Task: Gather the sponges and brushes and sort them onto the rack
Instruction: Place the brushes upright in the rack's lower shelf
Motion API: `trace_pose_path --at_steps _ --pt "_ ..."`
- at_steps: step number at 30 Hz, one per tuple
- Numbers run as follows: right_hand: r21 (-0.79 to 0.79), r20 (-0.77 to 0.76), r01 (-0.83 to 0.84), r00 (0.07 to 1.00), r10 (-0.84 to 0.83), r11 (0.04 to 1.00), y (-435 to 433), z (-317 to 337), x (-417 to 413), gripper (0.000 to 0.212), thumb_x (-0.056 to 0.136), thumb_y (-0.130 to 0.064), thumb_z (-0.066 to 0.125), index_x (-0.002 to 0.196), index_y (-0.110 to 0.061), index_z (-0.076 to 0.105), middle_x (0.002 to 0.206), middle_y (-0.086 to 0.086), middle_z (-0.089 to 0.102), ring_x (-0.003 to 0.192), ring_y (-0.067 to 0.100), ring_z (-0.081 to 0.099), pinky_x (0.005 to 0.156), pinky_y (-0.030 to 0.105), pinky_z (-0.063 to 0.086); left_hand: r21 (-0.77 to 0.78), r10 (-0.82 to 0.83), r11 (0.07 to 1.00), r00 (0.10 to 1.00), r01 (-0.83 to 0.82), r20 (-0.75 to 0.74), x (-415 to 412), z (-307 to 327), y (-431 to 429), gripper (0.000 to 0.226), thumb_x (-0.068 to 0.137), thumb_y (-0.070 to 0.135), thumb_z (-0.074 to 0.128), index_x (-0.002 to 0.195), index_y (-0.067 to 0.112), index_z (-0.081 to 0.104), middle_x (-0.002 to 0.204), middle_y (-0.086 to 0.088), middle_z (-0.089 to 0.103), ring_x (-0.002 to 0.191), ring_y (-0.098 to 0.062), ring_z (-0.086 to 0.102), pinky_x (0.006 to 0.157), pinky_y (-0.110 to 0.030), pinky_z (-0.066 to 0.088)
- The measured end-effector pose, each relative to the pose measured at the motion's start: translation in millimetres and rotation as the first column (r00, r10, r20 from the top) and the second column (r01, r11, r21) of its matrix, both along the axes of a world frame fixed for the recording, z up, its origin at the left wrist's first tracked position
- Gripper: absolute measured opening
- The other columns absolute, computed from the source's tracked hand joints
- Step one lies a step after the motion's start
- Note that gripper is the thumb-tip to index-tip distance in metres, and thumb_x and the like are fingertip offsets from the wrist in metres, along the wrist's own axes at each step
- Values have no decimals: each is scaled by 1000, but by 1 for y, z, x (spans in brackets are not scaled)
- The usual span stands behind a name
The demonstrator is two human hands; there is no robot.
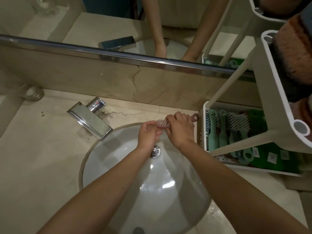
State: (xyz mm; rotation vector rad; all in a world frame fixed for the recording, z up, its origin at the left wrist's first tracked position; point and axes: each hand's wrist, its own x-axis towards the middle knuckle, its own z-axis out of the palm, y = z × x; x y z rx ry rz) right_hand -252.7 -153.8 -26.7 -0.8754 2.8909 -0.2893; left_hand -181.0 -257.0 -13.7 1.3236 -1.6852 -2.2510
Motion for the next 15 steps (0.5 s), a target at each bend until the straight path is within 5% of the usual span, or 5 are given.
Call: trace_pose_path --at_steps 7,11,15 --pt "-354 389 270 913 -121 895 -6 40 35 34 90 -38 61 120 -24 58 110 2 54 96 21 57 80 35 47 -40 -66 997 982 60 -179 23 32 4 27 96 9 44 112 20 62 90 6 68 79 -6 64 74 -24 49" --pt "-452 439 315 893 -99 834 3 59 63 24 85 -31 65 106 -20 67 99 2 68 92 20 62 79 34 49 11 -90 996 974 94 -209 46 48 12 25 96 30 52 108 14 66 96 -3 69 88 -15 64 84 -34 52" --pt "-495 487 348 870 -77 796 22 71 89 21 84 -24 62 103 -22 70 90 -5 71 84 14 65 73 30 51 -27 -164 986 954 163 -250 67 57 26 19 92 30 62 103 16 65 96 -4 71 82 -9 70 70 -26 57"
